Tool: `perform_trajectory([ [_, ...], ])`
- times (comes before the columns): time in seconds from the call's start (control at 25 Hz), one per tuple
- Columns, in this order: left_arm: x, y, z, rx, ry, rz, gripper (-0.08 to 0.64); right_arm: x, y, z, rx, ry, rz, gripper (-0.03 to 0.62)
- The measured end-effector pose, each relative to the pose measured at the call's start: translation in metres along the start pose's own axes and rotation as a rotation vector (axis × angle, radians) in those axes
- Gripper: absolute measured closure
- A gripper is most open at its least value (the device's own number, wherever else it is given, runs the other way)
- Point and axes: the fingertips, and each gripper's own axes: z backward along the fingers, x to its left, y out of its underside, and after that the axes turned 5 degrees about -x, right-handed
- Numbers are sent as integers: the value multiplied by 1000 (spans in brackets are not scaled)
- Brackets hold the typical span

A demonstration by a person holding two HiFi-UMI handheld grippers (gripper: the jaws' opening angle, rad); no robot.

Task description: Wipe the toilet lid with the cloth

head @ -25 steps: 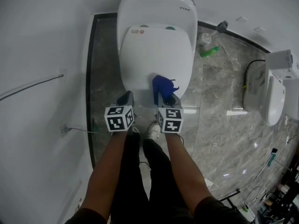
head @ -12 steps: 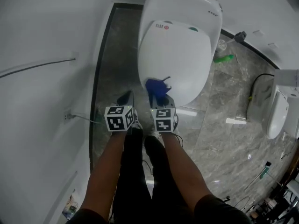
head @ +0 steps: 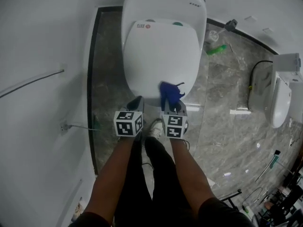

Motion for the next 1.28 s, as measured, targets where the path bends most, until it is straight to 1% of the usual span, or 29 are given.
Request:
perform_trajectory([
  [0.24, -33, 2, -16, 27, 53, -56, 548, -57, 21, 9, -8, 99, -64, 535],
  [0.4, -46, 3, -20, 38, 72, -74, 548, -87, 34, 12, 44, 163, -108, 535],
  [0.44, -49, 0, -19, 29, 80, -75, 548, -93, 32, 16, 45, 178, -101, 535],
  [0.48, -53, -6, -14, 7, 89, -75, 548, -96, 24, 22, 25, 186, -80, 535],
  [0.56, -62, -26, 5, -61, 101, -92, 548, -92, -7, 41, -55, 173, -42, 535],
  [0.64, -73, -52, 35, -122, 90, -124, 548, -77, -49, 72, -143, 128, -27, 535],
  [0.8, -109, -119, 107, -231, 76, -149, 548, -40, -154, 161, -323, 25, 1, 535],
  [0.92, -130, -176, 172, -338, 56, -227, 548, -14, -233, 230, -445, -17, 10, 535],
  [1.0, -145, -213, 209, -420, 54, -285, 548, -12, -277, 265, -510, -13, -4, 535],
  [1.12, -167, -253, 249, -507, 59, -344, 548, -11, -328, 305, -600, 2, 12, 535],
  [1.2, -190, -275, 271, -580, 103, -363, 548, -9, -351, 325, -642, 0, 52, 535],
  [1.28, -212, -294, 293, -649, 152, -387, 548, -8, -366, 343, -679, -4, 68, 535],
])
